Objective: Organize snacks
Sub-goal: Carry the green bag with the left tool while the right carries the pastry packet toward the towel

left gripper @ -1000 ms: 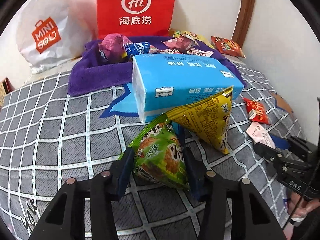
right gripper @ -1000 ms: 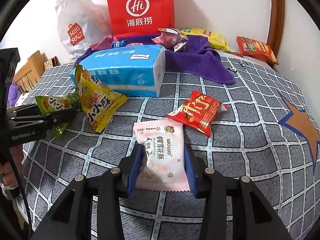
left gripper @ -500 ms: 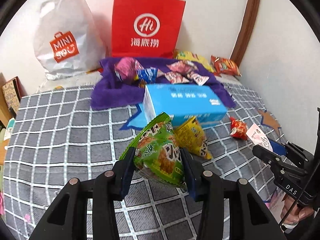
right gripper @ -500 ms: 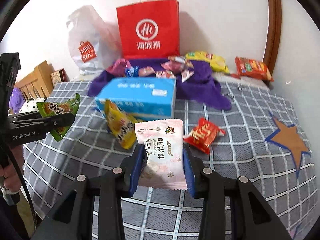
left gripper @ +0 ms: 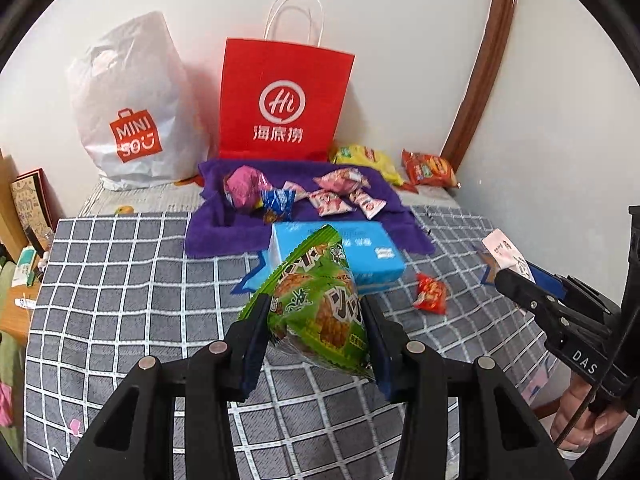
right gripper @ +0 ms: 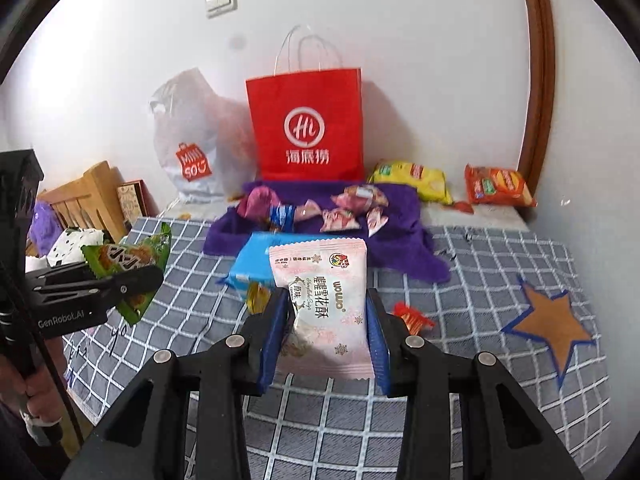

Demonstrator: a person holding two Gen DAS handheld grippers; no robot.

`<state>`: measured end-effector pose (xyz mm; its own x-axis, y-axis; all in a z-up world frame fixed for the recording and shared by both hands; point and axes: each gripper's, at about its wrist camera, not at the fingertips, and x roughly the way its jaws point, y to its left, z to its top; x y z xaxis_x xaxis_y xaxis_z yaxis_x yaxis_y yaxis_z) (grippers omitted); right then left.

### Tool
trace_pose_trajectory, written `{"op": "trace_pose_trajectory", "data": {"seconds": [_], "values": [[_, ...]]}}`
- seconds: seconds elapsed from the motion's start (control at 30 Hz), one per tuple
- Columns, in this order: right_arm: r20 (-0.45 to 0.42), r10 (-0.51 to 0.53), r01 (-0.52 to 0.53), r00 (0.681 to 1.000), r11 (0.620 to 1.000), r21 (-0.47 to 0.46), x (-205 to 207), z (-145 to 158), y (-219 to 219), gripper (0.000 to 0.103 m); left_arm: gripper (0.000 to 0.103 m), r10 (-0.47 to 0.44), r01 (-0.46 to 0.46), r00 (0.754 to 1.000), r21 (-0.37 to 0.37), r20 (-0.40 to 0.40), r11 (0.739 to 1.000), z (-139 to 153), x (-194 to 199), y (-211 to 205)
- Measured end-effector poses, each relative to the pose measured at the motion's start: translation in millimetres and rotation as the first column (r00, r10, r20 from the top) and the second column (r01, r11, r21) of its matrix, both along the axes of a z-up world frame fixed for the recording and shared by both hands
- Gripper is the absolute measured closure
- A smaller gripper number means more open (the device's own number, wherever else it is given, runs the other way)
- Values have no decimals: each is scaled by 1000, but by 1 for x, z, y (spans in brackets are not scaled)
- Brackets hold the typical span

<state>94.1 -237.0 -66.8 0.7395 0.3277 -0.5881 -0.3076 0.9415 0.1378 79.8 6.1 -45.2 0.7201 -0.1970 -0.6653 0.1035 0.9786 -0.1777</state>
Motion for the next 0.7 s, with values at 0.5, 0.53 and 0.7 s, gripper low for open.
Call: {"op": "trace_pose_trajectory", "data": {"seconds": [0.5,0.53,0.7], "values": [[46,42,-44,998,998,34,55,50,4,65,60,-4,4,1000,-41,11,999,35,51,-9],[44,44,-45,998,998,33,62,51,6,65,60,-8,8,1000,-44,6,999,35,58,-10],[44,45,-46,998,999,22,99,55,16,65,60,-16,16,1000,-24,5,1000,40,96,-13]]}}
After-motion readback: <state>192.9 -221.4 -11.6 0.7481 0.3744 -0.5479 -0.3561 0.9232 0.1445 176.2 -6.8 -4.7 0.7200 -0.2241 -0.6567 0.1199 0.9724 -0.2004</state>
